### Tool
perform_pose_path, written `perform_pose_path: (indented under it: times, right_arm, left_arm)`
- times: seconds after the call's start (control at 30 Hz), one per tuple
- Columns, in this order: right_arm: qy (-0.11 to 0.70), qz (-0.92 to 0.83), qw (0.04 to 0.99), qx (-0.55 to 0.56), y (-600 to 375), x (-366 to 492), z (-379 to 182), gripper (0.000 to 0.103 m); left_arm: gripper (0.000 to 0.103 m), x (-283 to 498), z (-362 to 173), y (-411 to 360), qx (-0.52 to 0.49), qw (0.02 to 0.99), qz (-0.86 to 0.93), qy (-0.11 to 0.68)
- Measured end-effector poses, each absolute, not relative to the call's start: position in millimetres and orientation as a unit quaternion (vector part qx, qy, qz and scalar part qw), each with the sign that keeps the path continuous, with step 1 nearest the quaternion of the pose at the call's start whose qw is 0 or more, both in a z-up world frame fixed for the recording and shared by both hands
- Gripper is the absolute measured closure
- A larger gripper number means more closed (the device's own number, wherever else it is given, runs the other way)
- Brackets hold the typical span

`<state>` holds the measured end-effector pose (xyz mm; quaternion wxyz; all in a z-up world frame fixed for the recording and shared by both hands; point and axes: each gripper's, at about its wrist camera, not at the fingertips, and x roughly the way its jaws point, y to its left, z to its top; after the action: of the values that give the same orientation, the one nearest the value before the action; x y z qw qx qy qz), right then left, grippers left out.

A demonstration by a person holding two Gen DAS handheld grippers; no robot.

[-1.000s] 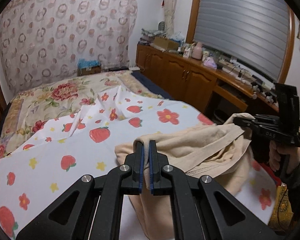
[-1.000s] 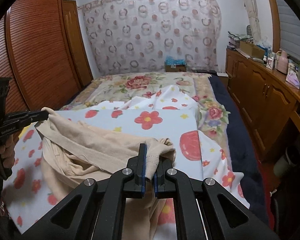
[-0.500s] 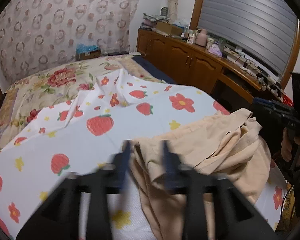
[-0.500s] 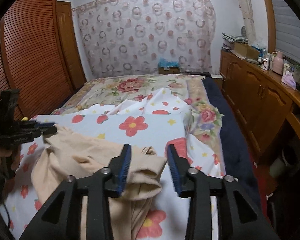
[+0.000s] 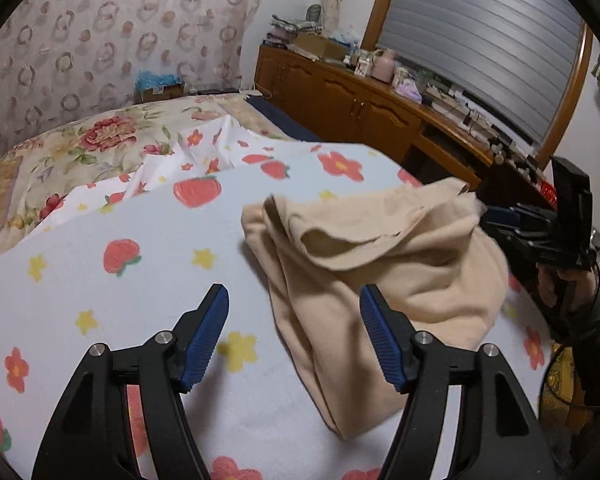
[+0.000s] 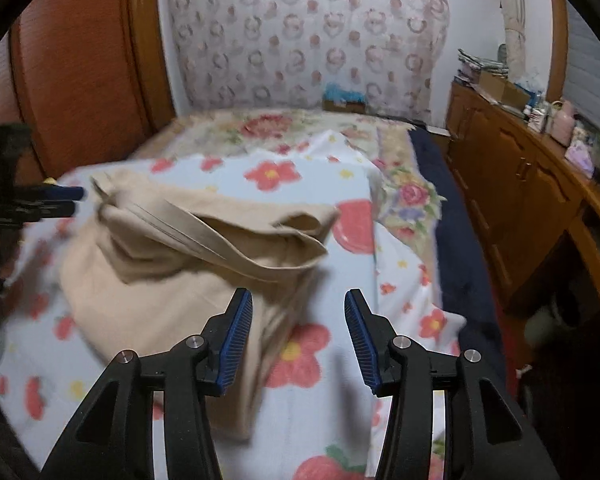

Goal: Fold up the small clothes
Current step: 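Open both tools and release the folded shirt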

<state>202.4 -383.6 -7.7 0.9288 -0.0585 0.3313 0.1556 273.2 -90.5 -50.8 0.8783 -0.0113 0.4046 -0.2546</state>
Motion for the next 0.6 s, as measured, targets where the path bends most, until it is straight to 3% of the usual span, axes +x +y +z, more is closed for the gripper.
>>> perform_pose_path:
  times: [0.3, 0.33, 0.4, 0.47, 0.6]
  right_arm:
    - [0.31, 0.19, 0.93, -0.042, -376.3, 242.1, 7.5, 0.053]
    - [0.31, 0.193, 0.93, -0.037, -377.5, 246.1, 9.0, 0.056]
    - [0.307, 0.206, 0.929, -0.03, -380.8, 253.1, 8.3, 0.088]
    - [0.305, 0.211, 0.928, -0.036, -383.7, 257.1, 7.4, 0.096]
    - [0.285, 0.205, 0.936, -0.024, -393.2, 261.3, 11.2, 0.098]
  left_arm:
    - [0.034, 307.0, -57.0, -115.8, 0.019, 0.884, -0.254, 0.392]
    - [0.034, 311.5, -56.3, -114.8, 0.014, 0.887, -0.252, 0.387]
    - [0.034, 320.2, -54.0, -113.2, 0.007, 0.89, -0.248, 0.382]
    - [0.034, 328.2, -53.0, -112.1, 0.006, 0.891, -0.244, 0.383]
    - [0.034, 339.0, -54.3, -110.5, 0.011, 0.894, -0.232, 0.382]
